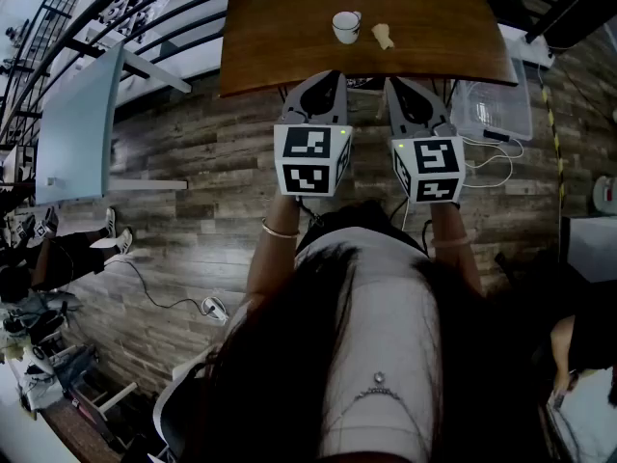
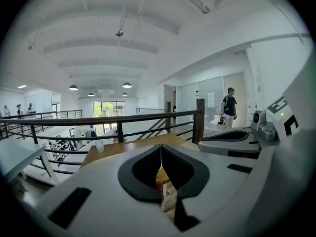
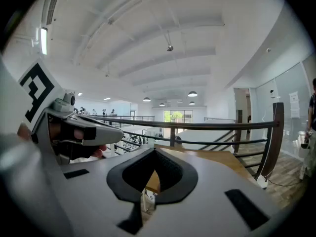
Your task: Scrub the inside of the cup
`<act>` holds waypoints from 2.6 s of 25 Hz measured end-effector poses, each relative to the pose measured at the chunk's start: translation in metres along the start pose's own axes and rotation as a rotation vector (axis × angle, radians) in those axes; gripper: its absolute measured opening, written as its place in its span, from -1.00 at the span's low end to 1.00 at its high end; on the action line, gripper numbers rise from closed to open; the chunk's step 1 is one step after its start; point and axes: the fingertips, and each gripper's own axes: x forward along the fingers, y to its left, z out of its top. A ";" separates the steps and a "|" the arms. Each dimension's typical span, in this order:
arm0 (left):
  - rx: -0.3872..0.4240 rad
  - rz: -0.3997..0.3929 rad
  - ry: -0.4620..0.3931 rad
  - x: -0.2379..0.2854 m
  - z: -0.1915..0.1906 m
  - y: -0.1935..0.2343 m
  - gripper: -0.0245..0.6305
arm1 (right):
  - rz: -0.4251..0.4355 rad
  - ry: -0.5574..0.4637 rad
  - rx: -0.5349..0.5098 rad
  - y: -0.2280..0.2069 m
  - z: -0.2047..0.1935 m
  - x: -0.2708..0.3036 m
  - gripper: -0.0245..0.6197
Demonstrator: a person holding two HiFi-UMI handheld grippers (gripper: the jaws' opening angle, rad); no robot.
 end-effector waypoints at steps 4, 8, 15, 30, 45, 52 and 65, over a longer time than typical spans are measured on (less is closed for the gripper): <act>-0.005 0.013 0.003 0.015 -0.001 -0.005 -0.88 | 0.011 0.000 0.005 -0.014 -0.006 0.006 -0.81; -0.014 0.028 0.016 0.027 -0.002 -0.007 -0.88 | 0.023 0.009 0.018 -0.026 -0.011 0.015 -0.81; -0.036 0.032 0.038 0.044 -0.010 0.000 -0.88 | 0.025 0.027 0.055 -0.038 -0.022 0.033 -0.81; -0.073 -0.012 0.047 0.103 -0.013 0.037 -0.88 | -0.018 0.048 0.118 -0.066 -0.025 0.082 -0.81; -0.069 -0.084 0.060 0.153 -0.018 0.087 -0.88 | -0.073 0.122 0.146 -0.067 -0.030 0.147 -0.81; -0.078 -0.121 0.069 0.164 -0.024 0.097 -0.88 | -0.088 0.126 0.161 -0.065 -0.029 0.165 -0.81; -0.120 -0.139 0.085 0.187 -0.034 0.093 -0.87 | -0.076 0.194 0.162 -0.076 -0.044 0.175 -0.81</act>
